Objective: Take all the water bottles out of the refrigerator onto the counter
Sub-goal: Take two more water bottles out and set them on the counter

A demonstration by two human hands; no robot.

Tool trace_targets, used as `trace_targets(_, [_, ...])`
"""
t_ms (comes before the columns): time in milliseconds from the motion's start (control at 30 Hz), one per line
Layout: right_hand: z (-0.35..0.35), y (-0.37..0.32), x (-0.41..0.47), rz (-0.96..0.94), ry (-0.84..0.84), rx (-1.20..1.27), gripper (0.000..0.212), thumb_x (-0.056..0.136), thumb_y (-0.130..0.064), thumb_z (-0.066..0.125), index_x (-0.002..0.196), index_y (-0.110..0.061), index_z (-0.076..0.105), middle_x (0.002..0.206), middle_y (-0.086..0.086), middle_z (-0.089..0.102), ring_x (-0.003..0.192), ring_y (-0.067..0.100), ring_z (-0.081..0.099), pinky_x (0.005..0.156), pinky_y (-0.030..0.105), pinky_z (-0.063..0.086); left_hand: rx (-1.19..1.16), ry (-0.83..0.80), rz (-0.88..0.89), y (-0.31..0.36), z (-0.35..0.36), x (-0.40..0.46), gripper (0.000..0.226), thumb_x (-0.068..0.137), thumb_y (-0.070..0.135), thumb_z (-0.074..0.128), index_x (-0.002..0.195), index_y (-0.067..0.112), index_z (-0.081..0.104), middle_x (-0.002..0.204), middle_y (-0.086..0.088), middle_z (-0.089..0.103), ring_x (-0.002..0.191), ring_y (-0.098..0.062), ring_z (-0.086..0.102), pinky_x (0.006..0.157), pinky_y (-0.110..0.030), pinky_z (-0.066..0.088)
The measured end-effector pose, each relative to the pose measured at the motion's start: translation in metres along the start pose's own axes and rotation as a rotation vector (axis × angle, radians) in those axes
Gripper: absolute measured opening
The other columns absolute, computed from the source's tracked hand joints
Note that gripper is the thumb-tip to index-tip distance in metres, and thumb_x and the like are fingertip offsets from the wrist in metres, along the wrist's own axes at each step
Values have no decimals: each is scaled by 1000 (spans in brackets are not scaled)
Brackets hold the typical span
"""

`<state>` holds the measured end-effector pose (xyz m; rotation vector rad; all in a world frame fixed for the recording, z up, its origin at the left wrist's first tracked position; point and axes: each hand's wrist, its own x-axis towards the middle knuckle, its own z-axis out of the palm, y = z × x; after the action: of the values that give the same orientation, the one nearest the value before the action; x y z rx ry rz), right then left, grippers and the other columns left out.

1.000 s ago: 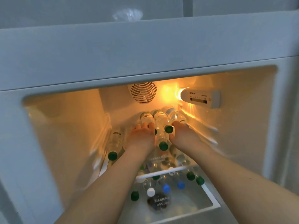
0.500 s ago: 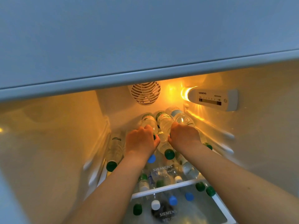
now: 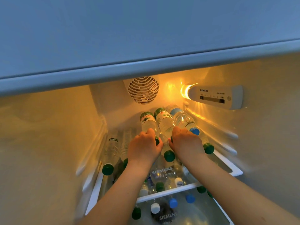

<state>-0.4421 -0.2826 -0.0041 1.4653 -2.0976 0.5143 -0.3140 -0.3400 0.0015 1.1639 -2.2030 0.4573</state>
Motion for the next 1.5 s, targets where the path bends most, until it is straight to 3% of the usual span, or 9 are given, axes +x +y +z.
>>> trace_targets(233, [-4,5,-3,39,-40,30,33,100,-43,37,107,-13,50,96,5,64,82,23,66,54,26,36,0,-33,-16,4,-8,-2,33,94,48,46,101,15,51,87,-3,62,66,-17,47,54,-26,36])
trace_targets(500, [-42,11,-17,11,-127,16,35,100,-40,40,115,-10,50,104,7,67,93,27,65,62,28,37,145,-110,103,22,-43,-11,38,91,44,55,109,10,56,96,-7,67,83,-26,66,57,-29,39])
trace_targets(667, [-76,18,-44,-87,-163,-87,27,100,-32,41,115,-10,48,102,6,66,86,26,66,49,29,31,242,-142,217,25,-79,-39,30,94,35,51,109,10,58,92,-5,65,71,-22,55,56,-28,34])
trace_targets(800, [-113,17,-67,-199,-118,-153,28,101,-29,41,119,-9,48,106,6,67,90,26,67,58,31,38,264,-166,304,25,-118,-71,30,95,35,49,111,10,54,96,-7,64,81,-24,59,61,-32,37])
trace_targets(967, [-161,14,-101,-165,-97,-96,35,100,-40,39,115,-10,50,104,6,67,91,27,66,59,31,39,232,-122,304,28,-170,-117,35,94,47,45,100,14,53,89,-5,63,70,-22,52,58,-33,38])
trace_targets(1133, [-212,4,-128,-124,-13,37,37,98,-42,39,103,-10,56,97,8,64,87,29,64,52,29,29,128,-44,120,32,-226,-163,34,91,49,47,78,18,45,72,-1,56,62,-21,47,56,-31,34])
trace_targets(1233, [-239,0,-140,-165,55,53,38,97,-46,38,89,-12,54,88,7,61,79,29,57,57,30,33,81,-18,-52,29,-261,-183,37,88,49,49,72,16,47,59,3,42,60,-22,45,53,-30,31])
trace_targets(1367, [-260,-22,-168,-255,9,84,43,93,-48,39,71,-13,51,66,2,43,66,24,49,54,28,34,53,5,-268,16,-303,-214,39,84,43,49,60,14,42,57,-2,45,55,-23,44,48,-28,29])
trace_targets(1500, [-267,-58,-201,-356,-154,186,46,89,-53,43,60,-17,46,68,2,51,64,21,51,55,28,39,-16,-33,-468,-5,-333,-258,43,83,38,50,54,13,31,51,-2,32,47,-20,31,45,-24,20])
